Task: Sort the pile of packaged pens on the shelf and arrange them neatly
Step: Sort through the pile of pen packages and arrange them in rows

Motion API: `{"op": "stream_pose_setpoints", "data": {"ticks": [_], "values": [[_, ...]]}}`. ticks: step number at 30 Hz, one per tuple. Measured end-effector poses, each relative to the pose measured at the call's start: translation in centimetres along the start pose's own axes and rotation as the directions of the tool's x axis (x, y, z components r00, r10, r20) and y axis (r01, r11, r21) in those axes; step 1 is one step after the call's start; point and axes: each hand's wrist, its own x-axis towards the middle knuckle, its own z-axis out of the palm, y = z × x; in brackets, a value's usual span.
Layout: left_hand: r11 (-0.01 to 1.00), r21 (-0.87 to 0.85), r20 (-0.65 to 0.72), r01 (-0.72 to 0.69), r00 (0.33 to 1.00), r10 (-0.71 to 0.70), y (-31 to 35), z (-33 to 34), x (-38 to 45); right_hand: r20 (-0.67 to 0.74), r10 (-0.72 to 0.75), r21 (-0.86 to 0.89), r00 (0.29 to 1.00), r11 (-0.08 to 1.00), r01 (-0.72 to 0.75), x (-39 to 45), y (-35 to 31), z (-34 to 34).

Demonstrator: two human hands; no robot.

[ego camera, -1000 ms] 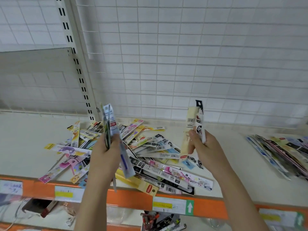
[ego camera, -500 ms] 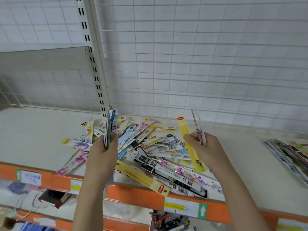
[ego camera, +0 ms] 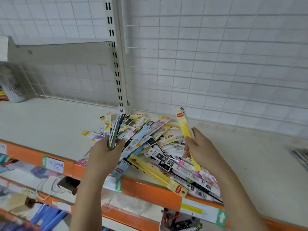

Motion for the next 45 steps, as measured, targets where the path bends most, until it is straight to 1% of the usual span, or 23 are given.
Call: {"op": "stream_pose_setpoints", "data": {"ticks": [2,4,5,7,9,10,12,16,19,21,24,27,30,33,36,38,42,45], "values": [[1.000,0.002,-0.013,0.005,1.000,-0.004,-0.3,-0.2,0.1,-0.032,-0.016,-0.062,0.999,0.998,0.013,0.0,-0.1,0.4],[1.000,0.008,-0.019,0.003,1.000,-0.003,-0.5,-0.2,0.2,-0.015,-0.037,-0.188,0.999,0.982,0.033,0.0,0.0,0.3],[1.000,0.014,-0.016,-0.003,1.000,0.003,-0.5,-0.1,0.2,0.018,-0.034,-0.238,0.999,0.970,0.037,-0.1,0.0,0.2],[1.000,0.020,-0.006,-0.012,1.000,0.012,-0.4,0.1,0.1,0.156,0.029,-0.314,0.987,0.949,0.022,-0.4,0.3,-0.2],[1.000,0.016,0.007,-0.014,1.000,0.014,-0.3,0.6,0.1,0.287,0.108,-0.359,0.952,0.933,0.002,-0.7,1.0,-0.5],[1.000,0.008,0.018,-0.013,1.000,0.013,-0.2,0.9,0.0,0.325,0.149,-0.363,0.934,0.931,-0.022,-0.9,1.4,-0.5],[1.000,-0.008,0.039,-0.016,0.999,0.016,-0.1,1.4,-0.2,0.372,0.184,-0.377,0.910,0.926,-0.033,-1.3,1.9,-0.5],[0.999,-0.006,0.076,-0.042,0.996,0.042,0.3,2.2,-0.4,0.333,0.160,-0.463,0.929,0.886,0.014,-1.7,1.9,-0.6],[0.998,0.004,0.085,-0.057,0.995,0.057,0.3,2.5,-0.4,0.262,0.119,-0.472,0.958,0.881,0.019,-1.9,2.2,-1.1],[0.998,0.004,0.084,-0.068,0.994,0.067,0.2,2.6,-0.5,0.207,0.104,-0.471,0.973,0.882,0.006,-1.9,2.5,-1.5],[0.995,0.008,0.080,-0.104,0.991,0.103,-0.1,2.6,-0.9,0.084,0.087,-0.484,0.993,0.874,-0.035,-2.0,3.0,-2.1],[0.989,0.017,0.090,-0.146,0.985,0.144,-0.4,2.6,-1.3,-0.029,0.061,-0.523,0.998,0.850,-0.067,-2.4,3.3,-2.8],[0.988,0.012,0.102,-0.157,0.983,0.155,-0.7,2.8,-1.5,-0.075,0.039,-0.503,0.996,0.861,-0.072,-3.1,3.5,-3.1],[0.988,0.013,0.121,-0.157,0.981,0.154,-0.8,3.1,-1.6,-0.048,0.026,-0.473,0.999,0.880,-0.045,-4.2,3.4,-3.1],[0.985,0.028,0.133,-0.168,0.978,0.163,-0.7,3.7,-1.7,0.008,0.056,-0.504,0.998,0.863,-0.044,-5.0,3.4,-2.8],[0.981,0.032,0.133,-0.189,0.974,0.184,-0.7,4.0,-1.8,0.053,0.051,-0.512,0.997,0.859,-0.017,-5.2,3.7,-2.6],[0.973,0.033,0.151,-0.228,0.964,0.221,-1.0,4.7,-2.2,0.184,0.058,-0.525,0.981,0.850,0.048,-5.3,4.1,-1.4],[0.966,0.080,0.170,-0.247,0.958,0.231,-1.2,5.1,-2.5,0.199,0.062,-0.495,0.978,0.868,0.046,-5.4,4.3,-0.7]]}}
